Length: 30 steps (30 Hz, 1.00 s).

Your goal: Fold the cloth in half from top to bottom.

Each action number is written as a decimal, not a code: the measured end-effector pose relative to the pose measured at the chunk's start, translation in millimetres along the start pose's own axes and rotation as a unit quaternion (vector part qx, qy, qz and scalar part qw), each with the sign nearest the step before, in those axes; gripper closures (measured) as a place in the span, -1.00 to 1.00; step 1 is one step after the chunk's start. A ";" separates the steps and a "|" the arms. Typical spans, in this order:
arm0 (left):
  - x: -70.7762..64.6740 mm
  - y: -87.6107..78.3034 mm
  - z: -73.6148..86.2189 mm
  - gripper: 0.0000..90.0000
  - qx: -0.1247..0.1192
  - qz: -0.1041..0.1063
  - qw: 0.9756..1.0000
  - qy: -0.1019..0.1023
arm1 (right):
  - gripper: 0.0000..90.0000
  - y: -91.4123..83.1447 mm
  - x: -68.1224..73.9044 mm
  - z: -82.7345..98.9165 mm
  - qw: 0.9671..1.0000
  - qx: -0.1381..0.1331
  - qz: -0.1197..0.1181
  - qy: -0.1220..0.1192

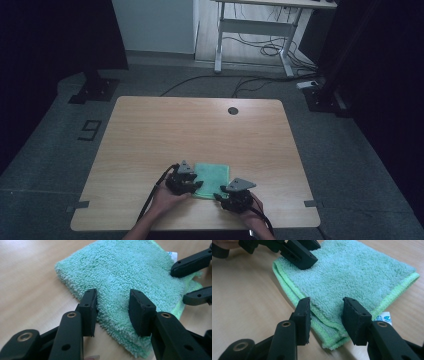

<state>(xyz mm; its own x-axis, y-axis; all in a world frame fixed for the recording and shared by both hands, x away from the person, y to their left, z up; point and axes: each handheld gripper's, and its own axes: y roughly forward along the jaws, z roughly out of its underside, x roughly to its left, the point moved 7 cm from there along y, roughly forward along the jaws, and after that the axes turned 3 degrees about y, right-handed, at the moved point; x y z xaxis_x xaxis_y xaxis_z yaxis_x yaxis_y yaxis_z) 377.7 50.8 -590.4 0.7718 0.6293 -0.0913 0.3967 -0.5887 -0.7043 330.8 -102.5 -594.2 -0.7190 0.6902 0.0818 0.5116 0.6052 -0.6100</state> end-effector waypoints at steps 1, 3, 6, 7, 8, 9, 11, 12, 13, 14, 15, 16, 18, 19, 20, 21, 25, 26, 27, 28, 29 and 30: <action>4.7 2.9 -3.5 0.30 0.001 -0.003 1.000 0.000 | 0.29 2.7 -3.7 -2.5 1.000 -0.001 -0.001 0.004; 14.9 9.0 -11.2 0.30 0.000 -0.006 1.000 -0.006 | 0.29 8.8 -12.2 -8.2 1.000 0.000 0.001 0.011; 29.6 17.2 -22.0 0.30 0.004 -0.012 1.000 -0.012 | 0.29 18.5 -25.2 -17.4 1.000 0.002 0.011 0.013; 33.9 20.0 -25.5 0.30 0.004 -0.013 1.000 -0.013 | 0.29 21.7 -29.8 -20.6 1.000 0.003 0.013 0.014; 38.2 22.5 -28.9 0.30 0.006 -0.015 1.000 -0.012 | 0.29 24.6 -34.3 -23.5 1.000 0.004 0.014 0.015; 42.2 24.8 -32.0 0.29 0.007 -0.018 1.000 -0.014 | 0.29 27.5 -38.7 -26.4 1.000 0.005 0.016 0.017; 47.6 28.3 -37.0 0.28 0.011 -0.024 1.000 -0.017 | 0.28 32.5 -46.3 -31.4 1.000 0.005 0.019 0.021; 49.5 29.4 -38.7 0.26 0.011 -0.029 0.999 -0.018 | 0.28 34.2 -49.3 -33.2 1.000 0.005 0.019 0.024; 50.6 30.0 -39.6 0.25 0.012 -0.029 0.999 -0.021 | 0.28 35.4 -51.6 -34.5 0.999 0.005 0.017 0.029; 51.3 30.3 -40.1 0.25 0.010 -0.029 0.999 -0.024 | 0.28 36.0 -53.2 -35.3 0.999 0.004 0.017 0.032; 51.8 29.8 -40.3 0.25 0.009 -0.029 0.999 -0.027 | 0.27 36.2 -53.8 -35.8 0.999 0.002 0.018 0.035; 51.7 29.4 -40.5 0.24 0.007 -0.030 0.999 -0.030 | 0.25 35.9 -53.8 -35.7 0.999 0.000 0.017 0.036; 51.4 25.1 -41.6 0.18 0.002 -0.039 0.999 -0.029 | 0.18 34.6 -52.5 -35.4 0.999 -0.006 0.018 0.033; 50.7 22.0 -43.0 0.16 -0.004 -0.043 0.999 -0.031 | 0.13 33.5 -51.6 -35.5 0.999 -0.012 0.020 0.034; 50.2 17.5 -44.4 0.15 -0.010 -0.045 0.998 -0.031 | 0.05 31.9 -50.9 -35.8 0.999 -0.017 0.022 0.036; 49.4 12.8 -45.9 0.14 -0.018 -0.047 0.998 -0.034 | 0.01 29.8 -50.6 -36.3 0.999 -0.023 0.024 0.038; 44.9 -6.9 -49.5 0.11 -0.046 -0.051 0.997 -0.039 | -0.02 19.7 -48.4 -38.8 0.997 -0.050 0.022 0.046; 43.1 -11.4 -49.4 0.10 -0.051 -0.051 0.997 -0.038 | -0.03 16.9 -47.2 -39.7 0.997 -0.056 0.019 0.047; 41.2 -15.3 -49.1 0.09 -0.056 -0.049 0.997 -0.037 | -0.03 14.1 -46.0 -40.4 0.997 -0.060 0.017 0.047; 39.2 -19.0 -48.3 0.07 -0.060 -0.048 0.996 -0.034 | -0.04 11.7 -44.7 -40.9 0.997 -0.062 0.017 0.046; 37.3 -22.4 -47.3 0.05 -0.063 -0.050 0.996 -0.033 | -0.05 9.5 -43.4 -41.4 0.997 -0.064 0.017 0.046; 35.2 -25.6 -46.0 0.03 -0.067 -0.050 0.996 -0.030 | -0.05 7.4 -42.1 -42.0 0.996 -0.067 0.017 0.047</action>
<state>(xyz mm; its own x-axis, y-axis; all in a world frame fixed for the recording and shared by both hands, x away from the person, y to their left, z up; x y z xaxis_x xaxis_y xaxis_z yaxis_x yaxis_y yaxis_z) 417.5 64.7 -543.2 0.6953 0.7153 -0.0697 0.5365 -0.5810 -0.6120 384.6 -110.5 -569.0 -0.6563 0.7415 0.1396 0.5980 0.6240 -0.5030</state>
